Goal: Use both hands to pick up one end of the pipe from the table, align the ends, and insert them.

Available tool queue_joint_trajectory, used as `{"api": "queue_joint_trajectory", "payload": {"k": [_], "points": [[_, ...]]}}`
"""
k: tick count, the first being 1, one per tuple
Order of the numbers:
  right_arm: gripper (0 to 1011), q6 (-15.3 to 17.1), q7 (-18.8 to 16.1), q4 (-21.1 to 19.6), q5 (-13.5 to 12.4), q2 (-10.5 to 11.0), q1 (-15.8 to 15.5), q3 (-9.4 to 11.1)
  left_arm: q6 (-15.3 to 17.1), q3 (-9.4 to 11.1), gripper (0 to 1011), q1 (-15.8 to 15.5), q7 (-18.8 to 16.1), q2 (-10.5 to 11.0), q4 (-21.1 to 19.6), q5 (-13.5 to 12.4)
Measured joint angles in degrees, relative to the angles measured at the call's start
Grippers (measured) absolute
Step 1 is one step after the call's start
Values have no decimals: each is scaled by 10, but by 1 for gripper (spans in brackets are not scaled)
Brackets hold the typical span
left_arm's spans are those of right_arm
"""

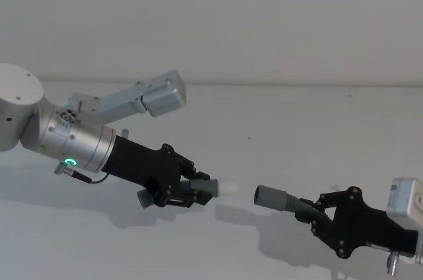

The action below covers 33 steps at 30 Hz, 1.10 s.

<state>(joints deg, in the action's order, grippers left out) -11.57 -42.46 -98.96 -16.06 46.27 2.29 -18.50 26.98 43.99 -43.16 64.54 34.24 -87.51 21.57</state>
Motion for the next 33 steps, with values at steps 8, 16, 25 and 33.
{"api": "queue_joint_trajectory", "payload": {"k": [8, 16, 25, 33], "points": [[137, -1, 3, 0, 1, 2, 2, -6, -1, 4, 345, -3, 0, 0, 3, 3], [137, -2, 5, 0, 2, 4, 5, -12, -4, 9, 345, -6, 0, -3, 7, 7], [137, 3, 14, 0, 5, 3, 8, -17, -7, 15, 345, -11, 0, -5, 13, 11], [137, 10, 23, 2, 10, -1, 14, -25, -8, 20, 345, -15, 1, -7, 18, 13]]}}
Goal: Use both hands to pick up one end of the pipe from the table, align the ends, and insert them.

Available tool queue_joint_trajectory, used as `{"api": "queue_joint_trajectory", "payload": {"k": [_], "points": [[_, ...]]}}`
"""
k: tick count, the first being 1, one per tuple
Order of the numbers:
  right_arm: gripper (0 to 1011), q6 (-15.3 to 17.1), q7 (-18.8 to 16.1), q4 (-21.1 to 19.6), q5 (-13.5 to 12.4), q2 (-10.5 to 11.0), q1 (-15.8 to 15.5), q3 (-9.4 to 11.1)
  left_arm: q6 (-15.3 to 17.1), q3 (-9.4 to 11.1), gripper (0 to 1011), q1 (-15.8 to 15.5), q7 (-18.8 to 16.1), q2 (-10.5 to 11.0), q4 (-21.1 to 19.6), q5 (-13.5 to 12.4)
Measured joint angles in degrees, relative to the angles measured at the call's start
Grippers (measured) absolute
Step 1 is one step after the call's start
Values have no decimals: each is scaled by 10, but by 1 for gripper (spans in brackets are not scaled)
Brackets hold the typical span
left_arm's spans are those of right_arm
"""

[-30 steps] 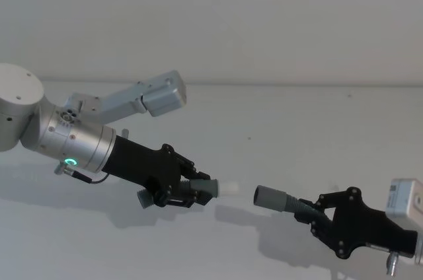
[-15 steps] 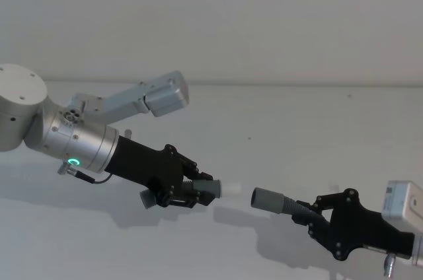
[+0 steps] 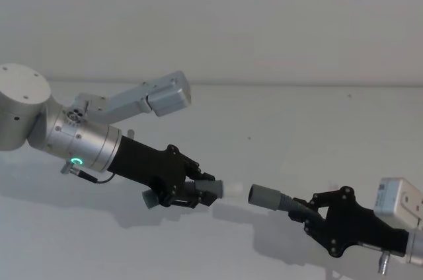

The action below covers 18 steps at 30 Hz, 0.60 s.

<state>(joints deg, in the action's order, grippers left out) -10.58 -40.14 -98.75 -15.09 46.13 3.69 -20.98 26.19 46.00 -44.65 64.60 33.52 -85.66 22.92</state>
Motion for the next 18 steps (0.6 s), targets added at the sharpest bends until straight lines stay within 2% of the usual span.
{"api": "queue_joint_trajectory", "payload": {"k": [18], "points": [[136, 9, 7, 4, 5, -3, 7, -12, -2, 11, 345, -10, 4, -1, 9, 7]]}}
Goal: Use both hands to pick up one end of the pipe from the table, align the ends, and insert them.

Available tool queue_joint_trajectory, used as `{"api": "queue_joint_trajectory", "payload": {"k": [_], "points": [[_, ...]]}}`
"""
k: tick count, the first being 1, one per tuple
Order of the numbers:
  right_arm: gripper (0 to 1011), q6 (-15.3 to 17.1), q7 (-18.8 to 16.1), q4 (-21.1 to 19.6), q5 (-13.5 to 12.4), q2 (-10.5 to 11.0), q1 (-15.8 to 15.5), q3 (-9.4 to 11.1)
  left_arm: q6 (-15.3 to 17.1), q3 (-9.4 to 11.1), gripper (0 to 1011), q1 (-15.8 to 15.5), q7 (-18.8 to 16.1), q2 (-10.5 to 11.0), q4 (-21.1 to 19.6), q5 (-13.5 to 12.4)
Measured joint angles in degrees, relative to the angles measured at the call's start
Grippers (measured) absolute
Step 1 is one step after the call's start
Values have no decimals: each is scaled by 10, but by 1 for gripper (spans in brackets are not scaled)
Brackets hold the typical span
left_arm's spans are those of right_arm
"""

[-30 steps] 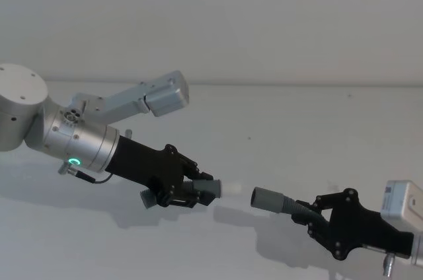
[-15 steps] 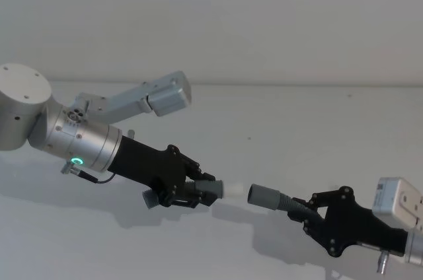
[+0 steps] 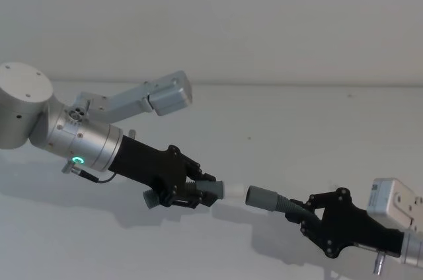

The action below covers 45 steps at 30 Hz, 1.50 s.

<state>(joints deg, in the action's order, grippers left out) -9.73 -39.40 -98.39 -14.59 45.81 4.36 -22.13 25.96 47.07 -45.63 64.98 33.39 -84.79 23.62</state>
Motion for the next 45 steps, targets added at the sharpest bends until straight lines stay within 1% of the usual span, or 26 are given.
{"api": "queue_joint_trajectory", "payload": {"k": [17, 30, 45], "points": [[137, 5, 7, -1, 1, -4, -1, -1, 6, 11, 345, -7, 2, 4, -1, 6], [136, 4, 6, -6, 1, 0, -9, 0, 14, 16, 345, -8, -6, 8, -9, 11], [136, 4, 2, -8, -9, 3, -14, 1, 17, 22, 345, -10, -12, 9, -16, 19]]}}
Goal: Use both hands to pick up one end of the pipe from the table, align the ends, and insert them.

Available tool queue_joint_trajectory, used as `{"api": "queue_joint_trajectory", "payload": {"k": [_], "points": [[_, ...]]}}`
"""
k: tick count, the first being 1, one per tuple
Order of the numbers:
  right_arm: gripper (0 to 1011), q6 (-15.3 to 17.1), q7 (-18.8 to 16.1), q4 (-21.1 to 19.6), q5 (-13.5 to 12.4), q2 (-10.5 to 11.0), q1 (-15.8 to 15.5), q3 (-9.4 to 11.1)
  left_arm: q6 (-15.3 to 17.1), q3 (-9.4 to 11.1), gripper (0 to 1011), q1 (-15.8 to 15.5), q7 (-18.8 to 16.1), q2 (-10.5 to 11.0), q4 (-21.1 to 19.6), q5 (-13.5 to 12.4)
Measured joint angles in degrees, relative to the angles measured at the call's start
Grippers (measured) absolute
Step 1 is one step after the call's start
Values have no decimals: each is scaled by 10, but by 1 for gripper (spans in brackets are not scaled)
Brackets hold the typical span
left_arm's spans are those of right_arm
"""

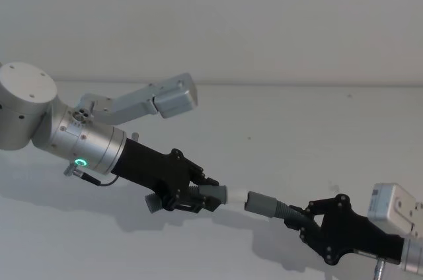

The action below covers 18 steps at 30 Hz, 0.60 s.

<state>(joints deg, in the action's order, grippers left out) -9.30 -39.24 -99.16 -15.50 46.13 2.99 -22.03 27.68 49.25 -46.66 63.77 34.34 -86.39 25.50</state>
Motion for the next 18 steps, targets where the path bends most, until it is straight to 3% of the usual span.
{"api": "queue_joint_trajectory", "payload": {"k": [18], "points": [[136, 3, -7, 3, -17, 2, 7, 0, 5, 5, 345, -1, -20, 6, -9, 5]]}}
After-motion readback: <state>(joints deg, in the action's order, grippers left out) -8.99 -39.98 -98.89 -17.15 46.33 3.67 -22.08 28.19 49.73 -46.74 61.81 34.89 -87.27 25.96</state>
